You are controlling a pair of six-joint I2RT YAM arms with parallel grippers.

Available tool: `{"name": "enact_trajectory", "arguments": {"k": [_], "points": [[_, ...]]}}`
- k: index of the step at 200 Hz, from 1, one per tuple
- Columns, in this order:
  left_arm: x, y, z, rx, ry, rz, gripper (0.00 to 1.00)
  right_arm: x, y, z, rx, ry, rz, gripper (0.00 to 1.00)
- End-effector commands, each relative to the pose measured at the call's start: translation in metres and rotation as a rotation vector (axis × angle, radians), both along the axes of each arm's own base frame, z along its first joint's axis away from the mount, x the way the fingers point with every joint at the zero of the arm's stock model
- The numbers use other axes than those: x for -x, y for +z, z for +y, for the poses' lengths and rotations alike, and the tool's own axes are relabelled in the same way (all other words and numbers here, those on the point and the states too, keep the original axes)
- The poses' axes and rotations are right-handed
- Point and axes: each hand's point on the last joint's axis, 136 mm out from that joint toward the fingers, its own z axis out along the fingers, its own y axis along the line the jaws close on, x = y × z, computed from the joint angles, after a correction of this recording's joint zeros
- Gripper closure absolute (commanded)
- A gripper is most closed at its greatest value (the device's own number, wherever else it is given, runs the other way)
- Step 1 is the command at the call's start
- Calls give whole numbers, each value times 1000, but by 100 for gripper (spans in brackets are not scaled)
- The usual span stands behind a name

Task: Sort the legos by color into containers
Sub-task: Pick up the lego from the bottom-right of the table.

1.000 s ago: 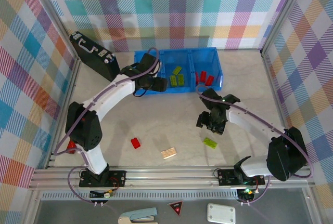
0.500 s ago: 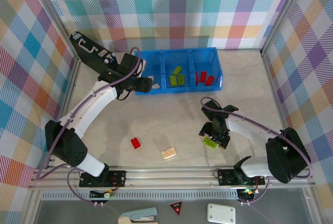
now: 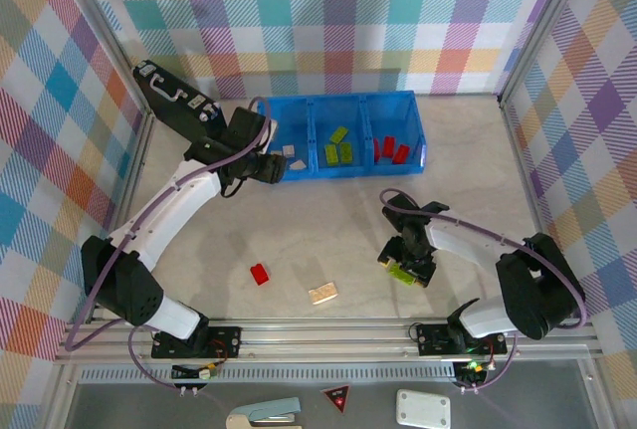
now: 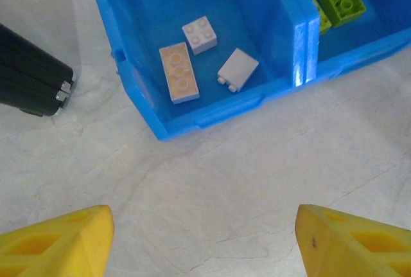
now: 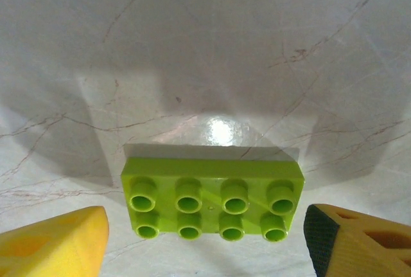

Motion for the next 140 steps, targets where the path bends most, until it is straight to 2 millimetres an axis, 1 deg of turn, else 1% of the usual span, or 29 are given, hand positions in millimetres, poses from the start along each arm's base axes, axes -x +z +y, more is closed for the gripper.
{"name": "enact_trajectory", "arguments": {"k": [1,29,66,96,140], "points": [[4,-1,8,-14,-2,-20,26,8,-6,-2,10,-9,38,20],[5,-12,9,-27,-9,-13,26,8,-9,-2,15,-5,40,21],[5,-24,7,-19,-19,-11,26,9,-14,-4,26,-11,47,25],[4,-27,5,-13,-20,-10,26,10,-14,-5,23,-21,42,29],[5,-30,5,-13,-23,-5,26,9,-9,-5,21,-18,23,32]]}}
